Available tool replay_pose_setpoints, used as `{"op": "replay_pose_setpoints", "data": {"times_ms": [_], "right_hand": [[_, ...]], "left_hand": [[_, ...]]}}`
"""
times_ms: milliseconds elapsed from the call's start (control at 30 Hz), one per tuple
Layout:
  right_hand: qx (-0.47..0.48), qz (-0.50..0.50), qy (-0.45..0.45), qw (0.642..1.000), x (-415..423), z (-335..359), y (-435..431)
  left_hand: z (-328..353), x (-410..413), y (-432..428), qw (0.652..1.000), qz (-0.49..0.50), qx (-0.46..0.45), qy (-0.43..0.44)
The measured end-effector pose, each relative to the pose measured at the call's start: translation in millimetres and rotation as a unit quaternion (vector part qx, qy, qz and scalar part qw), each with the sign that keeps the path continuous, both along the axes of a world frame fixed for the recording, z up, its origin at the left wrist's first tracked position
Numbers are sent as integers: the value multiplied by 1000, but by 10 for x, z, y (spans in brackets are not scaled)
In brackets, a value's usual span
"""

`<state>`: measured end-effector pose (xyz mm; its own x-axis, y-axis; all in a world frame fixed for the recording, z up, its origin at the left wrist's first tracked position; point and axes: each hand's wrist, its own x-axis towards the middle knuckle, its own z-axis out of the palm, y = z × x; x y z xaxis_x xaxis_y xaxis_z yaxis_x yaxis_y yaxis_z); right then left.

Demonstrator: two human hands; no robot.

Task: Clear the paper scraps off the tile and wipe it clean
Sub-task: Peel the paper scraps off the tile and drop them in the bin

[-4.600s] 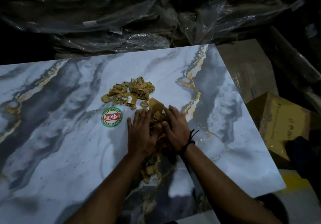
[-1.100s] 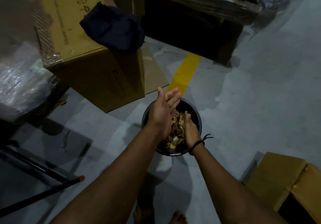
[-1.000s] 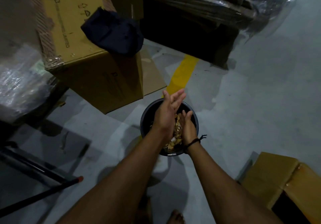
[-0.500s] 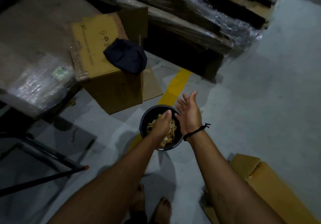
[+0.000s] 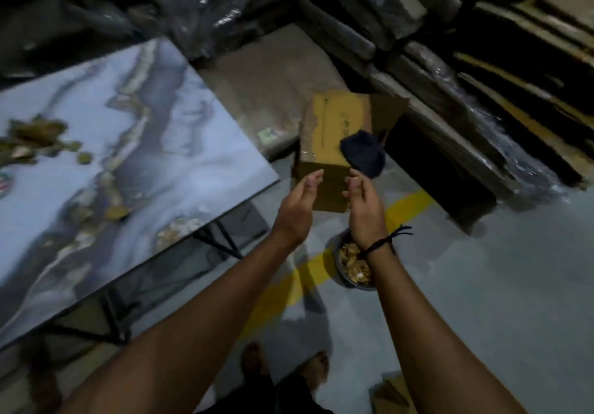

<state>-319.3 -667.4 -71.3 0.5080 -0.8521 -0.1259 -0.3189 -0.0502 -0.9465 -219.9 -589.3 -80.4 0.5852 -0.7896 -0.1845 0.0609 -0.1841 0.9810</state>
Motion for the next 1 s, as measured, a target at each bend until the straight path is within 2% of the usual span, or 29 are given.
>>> {"op": "replay_pose_setpoints", "data": {"times_ms": [133, 267, 400, 500, 567, 633, 700, 800, 1000], "right_hand": [[-18, 109, -13, 994, 740, 207, 658], [-40, 227, -18, 973, 1437, 246, 1369], [-141, 323, 57, 934, 2005, 61, 1956], [-269, 363, 144, 880, 2407, -124, 2292], [-340, 390, 200, 832, 2632, -246, 2440], [-384, 422, 244, 784, 2783, -345, 2536], [-403, 455, 269, 748, 2877, -435, 2607], [-412, 491, 280, 715, 3006, -561, 2683], [-407, 531, 257, 698, 3527, -714, 2835]], "left_hand": [[262, 637, 745, 993, 103, -20, -47], [321, 1301, 1614, 977, 193, -10, -89], [194, 1896, 2558, 947, 230, 77, -210], [-78, 2329, 3174, 902, 179, 201, -338], [-287, 2537, 3469, 843, 107, 290, -439], [-437, 2667, 3679, 796, 25, 352, -492], [-587, 2753, 3832, 770, -33, 386, -507], [-746, 2797, 3936, 761, -64, 394, -511], [-744, 2845, 3838, 779, -2, 393, -489]]}}
